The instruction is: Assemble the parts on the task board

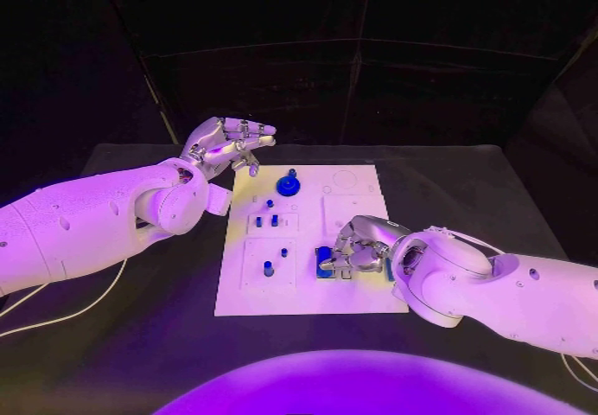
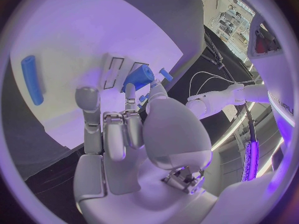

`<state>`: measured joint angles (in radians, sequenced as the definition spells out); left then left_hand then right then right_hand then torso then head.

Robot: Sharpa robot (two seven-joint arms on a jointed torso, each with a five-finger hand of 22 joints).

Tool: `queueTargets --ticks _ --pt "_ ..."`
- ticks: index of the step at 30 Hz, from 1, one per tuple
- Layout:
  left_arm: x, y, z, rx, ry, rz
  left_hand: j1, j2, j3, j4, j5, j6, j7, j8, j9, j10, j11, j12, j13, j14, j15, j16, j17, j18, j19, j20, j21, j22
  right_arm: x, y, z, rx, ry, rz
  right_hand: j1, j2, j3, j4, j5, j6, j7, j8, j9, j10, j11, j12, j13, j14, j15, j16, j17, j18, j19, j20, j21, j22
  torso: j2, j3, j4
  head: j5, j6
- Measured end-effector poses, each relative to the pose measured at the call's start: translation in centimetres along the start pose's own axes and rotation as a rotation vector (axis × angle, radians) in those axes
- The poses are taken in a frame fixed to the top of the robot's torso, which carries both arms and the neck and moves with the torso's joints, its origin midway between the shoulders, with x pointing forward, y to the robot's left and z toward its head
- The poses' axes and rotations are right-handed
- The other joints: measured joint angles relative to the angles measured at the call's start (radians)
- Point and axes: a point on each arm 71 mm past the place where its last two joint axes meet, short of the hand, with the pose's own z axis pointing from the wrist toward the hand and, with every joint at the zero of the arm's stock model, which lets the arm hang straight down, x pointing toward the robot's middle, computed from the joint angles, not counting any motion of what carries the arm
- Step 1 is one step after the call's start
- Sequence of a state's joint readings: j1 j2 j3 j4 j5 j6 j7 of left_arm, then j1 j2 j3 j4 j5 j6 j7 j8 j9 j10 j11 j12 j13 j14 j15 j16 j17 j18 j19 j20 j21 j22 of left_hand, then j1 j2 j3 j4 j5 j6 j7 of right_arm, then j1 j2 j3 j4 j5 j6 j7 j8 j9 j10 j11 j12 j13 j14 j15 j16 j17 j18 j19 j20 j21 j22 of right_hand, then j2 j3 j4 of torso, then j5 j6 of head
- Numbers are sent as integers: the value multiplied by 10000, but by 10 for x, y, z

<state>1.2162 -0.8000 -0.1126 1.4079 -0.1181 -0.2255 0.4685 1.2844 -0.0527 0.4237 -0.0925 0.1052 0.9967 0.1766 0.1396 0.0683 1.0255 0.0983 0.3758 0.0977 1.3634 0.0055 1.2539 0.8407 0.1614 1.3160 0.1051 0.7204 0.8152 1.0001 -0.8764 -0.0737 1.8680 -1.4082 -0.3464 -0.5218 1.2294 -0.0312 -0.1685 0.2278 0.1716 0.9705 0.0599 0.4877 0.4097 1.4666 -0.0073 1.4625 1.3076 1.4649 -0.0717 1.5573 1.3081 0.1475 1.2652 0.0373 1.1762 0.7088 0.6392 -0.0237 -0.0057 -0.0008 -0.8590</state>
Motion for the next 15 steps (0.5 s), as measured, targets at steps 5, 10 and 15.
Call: queueTargets --ticks 5,10,15 --pt "0 0 0 0 6 -4 0 0 0 0 0 1 0 0 0 0 0 0 0 0 0 0 0 0 0 0 0 0 1 2 3 -64 15 -89 183 183 -23 -28 238 39 -35 44 53 -4 -4 0 0 0 0 0 -1 1 23 -23 0 41 -2 -4 14 -4 1" --pt "0 0 0 -2 5 -5 0 0 0 0 0 0 0 0 0 0 0 0 0 0 0 0 0 0 0 0 0 0 1 1 5 -31 29 -189 212 212 0 -51 277 106 -41 52 67 -33 -40 0 0 4 -3 0 -1 1 39 -38 0 61 7 -4 19 -12 -10" --pt "0 0 0 -8 -4 -3 0 0 0 0 0 0 0 0 0 0 0 0 0 0 0 0 0 0 0 0 0 0 1 1 5 -35 82 -271 252 253 -98 -146 382 140 -76 93 87 1 -73 0 0 38 -38 0 -2 0 38 -38 0 67 9 -5 18 -12 -30"
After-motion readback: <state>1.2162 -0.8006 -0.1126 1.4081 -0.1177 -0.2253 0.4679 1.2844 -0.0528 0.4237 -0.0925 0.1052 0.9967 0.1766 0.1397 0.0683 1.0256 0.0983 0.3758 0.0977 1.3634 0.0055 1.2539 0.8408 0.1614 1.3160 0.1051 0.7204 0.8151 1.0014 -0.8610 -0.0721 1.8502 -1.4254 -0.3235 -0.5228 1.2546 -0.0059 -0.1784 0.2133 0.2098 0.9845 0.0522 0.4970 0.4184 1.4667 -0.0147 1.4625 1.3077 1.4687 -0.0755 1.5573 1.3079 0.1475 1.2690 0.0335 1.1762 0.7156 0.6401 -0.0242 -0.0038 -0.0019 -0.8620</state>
